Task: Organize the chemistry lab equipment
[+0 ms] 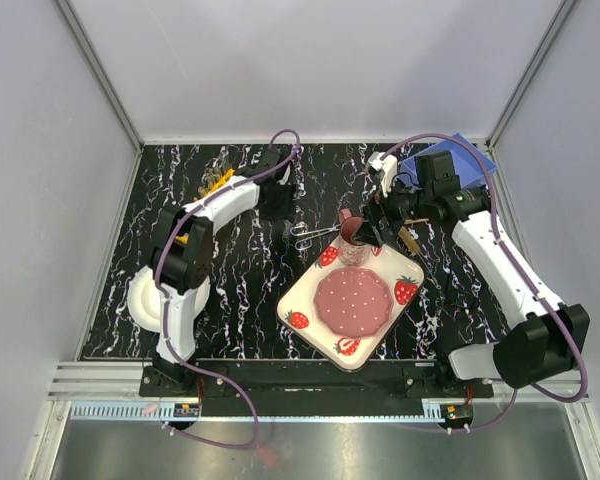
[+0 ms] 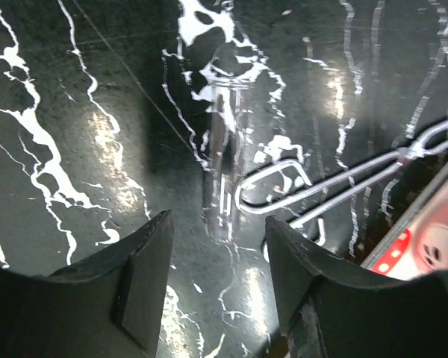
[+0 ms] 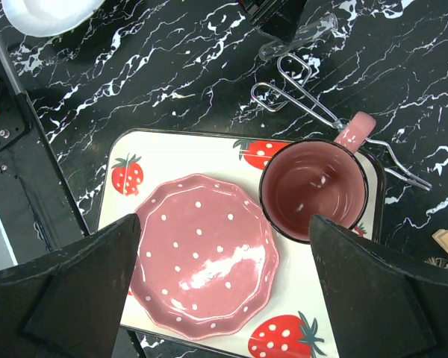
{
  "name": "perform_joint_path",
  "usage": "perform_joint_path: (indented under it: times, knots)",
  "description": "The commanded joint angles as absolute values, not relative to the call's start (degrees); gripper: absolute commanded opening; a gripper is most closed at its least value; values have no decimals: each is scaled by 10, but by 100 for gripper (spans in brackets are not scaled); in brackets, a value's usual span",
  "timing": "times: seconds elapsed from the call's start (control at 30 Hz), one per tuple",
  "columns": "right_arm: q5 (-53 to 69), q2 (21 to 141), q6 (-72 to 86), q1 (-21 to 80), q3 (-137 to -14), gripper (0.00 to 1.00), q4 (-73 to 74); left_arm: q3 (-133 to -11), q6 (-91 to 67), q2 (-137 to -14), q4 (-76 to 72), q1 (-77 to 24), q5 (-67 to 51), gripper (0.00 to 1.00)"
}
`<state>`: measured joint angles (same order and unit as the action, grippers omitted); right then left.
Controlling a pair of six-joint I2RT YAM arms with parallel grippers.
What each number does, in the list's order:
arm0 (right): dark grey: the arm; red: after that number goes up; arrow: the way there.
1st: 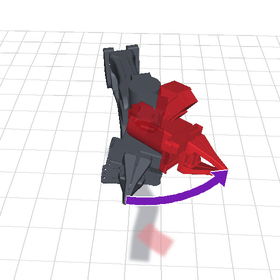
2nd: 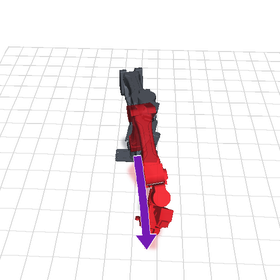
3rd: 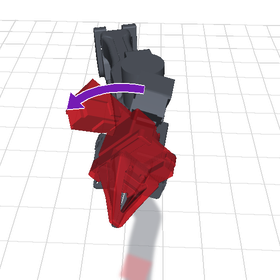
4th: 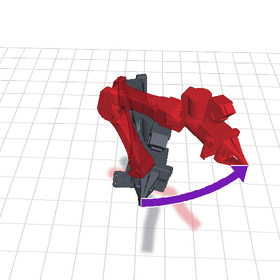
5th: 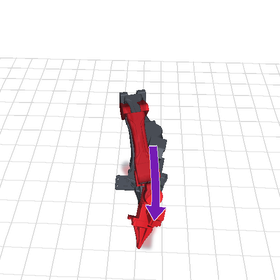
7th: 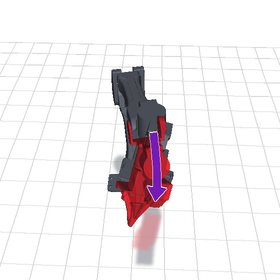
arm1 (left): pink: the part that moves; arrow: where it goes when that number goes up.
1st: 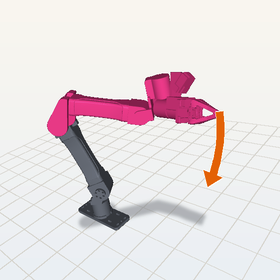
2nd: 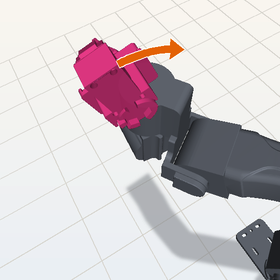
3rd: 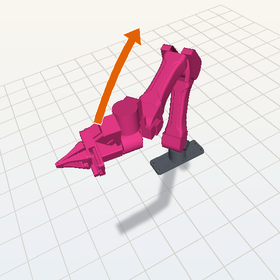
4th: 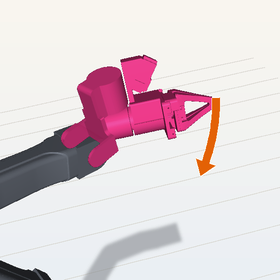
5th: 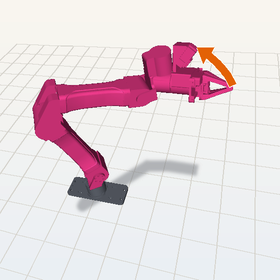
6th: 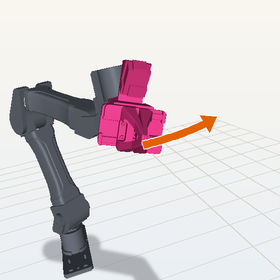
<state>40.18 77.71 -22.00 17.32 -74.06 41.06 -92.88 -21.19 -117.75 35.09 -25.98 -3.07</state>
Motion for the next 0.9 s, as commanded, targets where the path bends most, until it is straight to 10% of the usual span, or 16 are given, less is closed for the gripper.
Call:
perform_joint_path:
  times: [0.0, 0.87]
  knots:
    - [423, 759, -209, 164, -734, 100, 377, -985, -183, -1213, 398, -264, 29, 54]
    - [443, 756, -200, 154, -729, 100, 372, -1013, -155, -1268, 425, -272, 68, 37]
